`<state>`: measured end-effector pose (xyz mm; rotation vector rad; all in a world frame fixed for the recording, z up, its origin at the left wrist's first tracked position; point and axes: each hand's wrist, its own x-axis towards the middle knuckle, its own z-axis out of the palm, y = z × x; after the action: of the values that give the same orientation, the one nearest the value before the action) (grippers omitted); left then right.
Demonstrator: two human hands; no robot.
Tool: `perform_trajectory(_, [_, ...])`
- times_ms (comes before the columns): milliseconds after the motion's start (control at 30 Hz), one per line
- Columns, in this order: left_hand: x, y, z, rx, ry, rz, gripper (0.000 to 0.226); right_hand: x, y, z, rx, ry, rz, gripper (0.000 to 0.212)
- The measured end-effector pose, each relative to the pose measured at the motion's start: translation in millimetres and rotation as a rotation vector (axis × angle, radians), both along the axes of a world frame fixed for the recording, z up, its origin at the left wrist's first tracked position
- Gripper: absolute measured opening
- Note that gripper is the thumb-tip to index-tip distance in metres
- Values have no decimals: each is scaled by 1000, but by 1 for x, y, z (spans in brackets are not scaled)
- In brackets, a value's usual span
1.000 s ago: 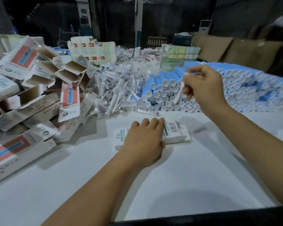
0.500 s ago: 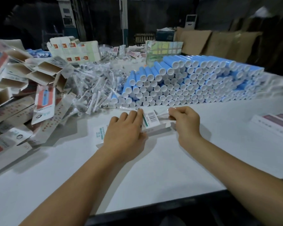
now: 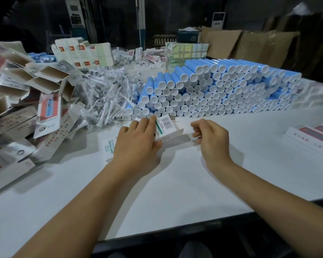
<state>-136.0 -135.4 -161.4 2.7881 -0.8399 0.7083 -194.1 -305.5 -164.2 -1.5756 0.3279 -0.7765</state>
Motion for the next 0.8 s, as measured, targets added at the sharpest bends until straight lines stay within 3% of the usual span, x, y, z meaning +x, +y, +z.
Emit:
perform_trajectory(233, [-2,-1,-1,38,-32,16,78,0,12,-3,-56,44,140,15])
perform_trajectory(533, [-10,-2,-5,112,-64,-15,76,5,8,-6,-124,117,230,58])
perform_trajectory(667, [-14,-6,-6,142,-72,-25,76,3,13,-3,-187,110,189,25])
perform_trajectory(733, [-16,-6,-6,150,-75,-28,77,2,13,-5,-246,95,169,34])
perform_trajectory(800, [-16,-6,-5,159,-81,-35,76,2,15,-6,-342,96,144,28])
